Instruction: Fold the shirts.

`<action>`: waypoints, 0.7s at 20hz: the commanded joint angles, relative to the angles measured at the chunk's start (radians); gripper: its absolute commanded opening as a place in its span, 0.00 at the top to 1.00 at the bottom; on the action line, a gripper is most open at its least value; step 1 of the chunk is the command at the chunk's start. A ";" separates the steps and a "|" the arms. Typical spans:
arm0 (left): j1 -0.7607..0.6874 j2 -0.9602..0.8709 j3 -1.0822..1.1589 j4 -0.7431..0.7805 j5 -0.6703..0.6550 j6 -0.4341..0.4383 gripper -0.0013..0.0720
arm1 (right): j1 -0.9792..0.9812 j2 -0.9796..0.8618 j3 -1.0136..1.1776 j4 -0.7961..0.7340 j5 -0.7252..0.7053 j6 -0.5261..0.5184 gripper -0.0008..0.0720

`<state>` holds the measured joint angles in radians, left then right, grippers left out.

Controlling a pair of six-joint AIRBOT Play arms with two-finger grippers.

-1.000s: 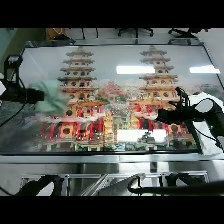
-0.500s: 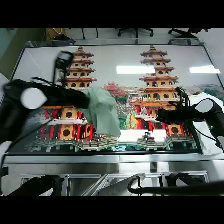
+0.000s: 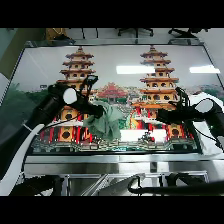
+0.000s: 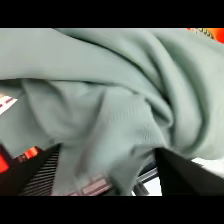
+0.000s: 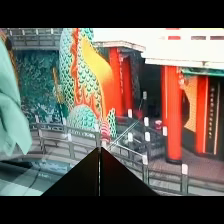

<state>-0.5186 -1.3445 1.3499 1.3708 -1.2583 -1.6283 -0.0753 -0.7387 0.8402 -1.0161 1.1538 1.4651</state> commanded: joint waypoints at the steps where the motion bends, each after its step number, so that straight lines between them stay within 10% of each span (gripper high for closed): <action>1: 0.090 0.058 0.103 -0.010 -0.150 0.031 0.08 | 0.000 -0.002 0.000 0.001 -0.005 0.000 0.97; 6: 0.193 0.283 -0.171 -0.011 -0.116 0.077 0.08 | 0.001 -0.029 0.000 0.061 0.033 0.000 0.97; 10: 0.184 0.430 -0.579 -0.100 0.223 0.076 0.08 | 0.092 -0.083 -0.018 0.174 0.011 -0.088 0.90; 12: 0.167 0.449 -0.734 -0.224 0.452 0.077 0.08 | 0.191 -0.114 -0.028 0.240 -0.048 -0.150 0.18; 14: 0.148 0.429 -0.818 -0.308 0.622 0.077 0.08 | 0.293 -0.146 -0.028 0.327 -0.124 -0.214 0.06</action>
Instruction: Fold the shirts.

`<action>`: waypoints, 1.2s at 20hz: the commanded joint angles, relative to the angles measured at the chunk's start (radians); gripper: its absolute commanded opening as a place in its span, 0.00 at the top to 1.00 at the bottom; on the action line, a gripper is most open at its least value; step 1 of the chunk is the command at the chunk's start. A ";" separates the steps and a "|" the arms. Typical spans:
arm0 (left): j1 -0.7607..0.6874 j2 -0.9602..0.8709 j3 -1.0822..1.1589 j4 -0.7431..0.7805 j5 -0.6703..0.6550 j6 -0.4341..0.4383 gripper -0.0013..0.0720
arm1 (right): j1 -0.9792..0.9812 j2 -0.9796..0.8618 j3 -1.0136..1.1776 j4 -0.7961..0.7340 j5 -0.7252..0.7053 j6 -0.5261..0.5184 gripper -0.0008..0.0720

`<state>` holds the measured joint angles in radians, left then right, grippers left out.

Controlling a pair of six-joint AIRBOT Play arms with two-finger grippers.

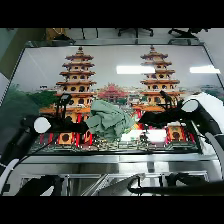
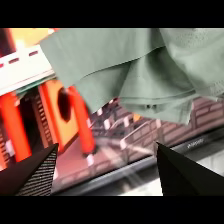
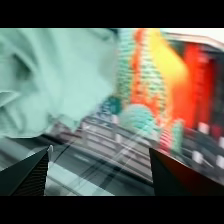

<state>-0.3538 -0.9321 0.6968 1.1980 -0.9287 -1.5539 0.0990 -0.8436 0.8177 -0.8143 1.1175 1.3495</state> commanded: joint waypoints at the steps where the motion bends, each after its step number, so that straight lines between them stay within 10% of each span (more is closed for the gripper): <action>1: -0.025 -0.010 -0.184 -0.174 0.357 0.003 0.08 | 0.163 -0.055 -0.006 0.180 -0.133 -0.138 0.06; 9: -0.141 -0.317 -0.051 -0.264 0.464 0.020 0.08 | 0.357 -0.174 -0.006 0.382 -0.336 -0.316 0.08; 11: -0.178 -0.388 0.013 -0.248 0.438 0.037 0.09 | 0.357 -0.204 -0.006 0.382 -0.334 -0.319 0.37; 12: -0.188 -0.416 0.036 -0.248 0.417 0.037 0.21 | 0.357 -0.209 -0.006 0.382 -0.331 -0.323 0.59; 13: -0.192 -0.436 0.055 -0.248 0.393 0.039 0.63 | 0.357 -0.206 -0.005 0.382 -0.323 -0.333 0.91; 14: -0.189 -0.444 0.068 -0.247 0.372 0.050 0.97 | 0.355 -0.198 -0.005 0.382 -0.317 -0.333 0.97; 24: 0.176 -0.123 0.230 -0.250 0.021 0.170 0.97 | -0.017 0.171 0.197 0.395 -0.106 -0.332 0.97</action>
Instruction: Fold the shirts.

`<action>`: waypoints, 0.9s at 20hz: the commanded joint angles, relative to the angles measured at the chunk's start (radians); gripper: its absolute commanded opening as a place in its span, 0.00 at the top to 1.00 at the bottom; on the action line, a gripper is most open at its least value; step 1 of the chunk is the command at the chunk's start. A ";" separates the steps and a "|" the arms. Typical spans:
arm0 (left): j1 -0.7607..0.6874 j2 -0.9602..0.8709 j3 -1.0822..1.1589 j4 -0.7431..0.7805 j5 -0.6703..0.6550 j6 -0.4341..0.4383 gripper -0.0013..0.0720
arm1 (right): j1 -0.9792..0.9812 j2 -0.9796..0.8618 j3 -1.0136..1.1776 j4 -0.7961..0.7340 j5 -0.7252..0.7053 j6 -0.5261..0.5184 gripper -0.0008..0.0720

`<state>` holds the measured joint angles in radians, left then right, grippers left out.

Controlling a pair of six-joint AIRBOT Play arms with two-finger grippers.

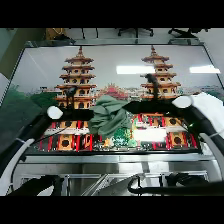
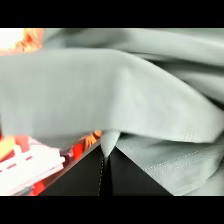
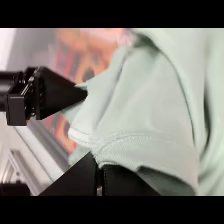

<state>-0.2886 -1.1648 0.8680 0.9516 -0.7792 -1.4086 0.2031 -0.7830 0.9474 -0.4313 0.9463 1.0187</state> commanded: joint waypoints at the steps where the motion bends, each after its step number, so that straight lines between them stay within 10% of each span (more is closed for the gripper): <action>1: 0.141 0.158 0.089 -0.004 -0.155 0.024 0.97 | -0.160 0.146 0.086 0.021 0.069 -0.002 0.97; 18: 0.706 0.680 0.378 -0.002 -0.350 0.163 0.96 | -0.316 0.401 0.324 -0.180 0.026 0.018 0.97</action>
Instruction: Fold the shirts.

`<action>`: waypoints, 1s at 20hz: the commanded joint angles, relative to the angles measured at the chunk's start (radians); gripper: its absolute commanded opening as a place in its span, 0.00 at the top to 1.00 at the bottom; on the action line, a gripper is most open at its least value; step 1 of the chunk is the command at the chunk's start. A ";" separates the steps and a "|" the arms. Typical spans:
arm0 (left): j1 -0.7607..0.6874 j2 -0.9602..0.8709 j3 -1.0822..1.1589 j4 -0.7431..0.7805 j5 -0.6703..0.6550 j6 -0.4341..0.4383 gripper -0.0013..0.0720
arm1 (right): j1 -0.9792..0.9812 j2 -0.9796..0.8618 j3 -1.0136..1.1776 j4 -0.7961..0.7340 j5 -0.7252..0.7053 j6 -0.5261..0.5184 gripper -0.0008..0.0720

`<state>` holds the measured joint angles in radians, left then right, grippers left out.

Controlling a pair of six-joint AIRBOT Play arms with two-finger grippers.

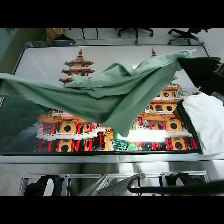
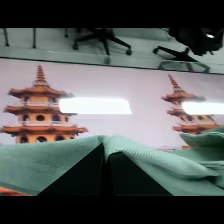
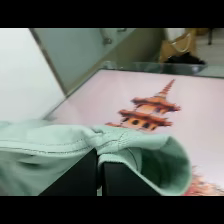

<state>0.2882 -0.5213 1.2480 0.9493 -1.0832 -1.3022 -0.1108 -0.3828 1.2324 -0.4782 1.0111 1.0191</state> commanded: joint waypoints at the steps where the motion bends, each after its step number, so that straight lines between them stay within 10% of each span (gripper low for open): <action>1: 0.133 0.026 -0.031 -0.006 -0.041 0.057 0.96 | -0.002 -0.016 0.039 -0.210 -0.037 0.054 0.97; 11: -0.117 -0.565 -0.313 -0.026 0.179 0.214 0.96 | -0.002 -0.575 -0.136 -0.333 0.015 0.118 0.97; 16: -0.123 -0.916 -0.129 -0.029 0.078 0.207 0.95 | -0.002 -0.820 -0.135 -0.330 -0.031 0.117 0.97; 17: -0.123 -0.954 -0.084 -0.028 0.044 0.198 0.63 | -0.002 -0.832 -0.134 -0.330 -0.043 0.113 0.93; 18: -0.123 -0.982 -0.041 -0.028 0.001 0.187 0.08 | -0.003 -0.833 -0.129 -0.330 -0.046 0.101 0.71; 20: -0.119 -1.015 0.046 -0.025 -0.103 0.155 0.03 | -0.011 -0.814 -0.096 -0.330 -0.021 0.103 0.13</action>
<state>0.1684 -1.4464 1.1839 0.9222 -1.0534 -1.1122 -0.1154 -1.1740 1.1126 -0.8059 0.9821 1.1328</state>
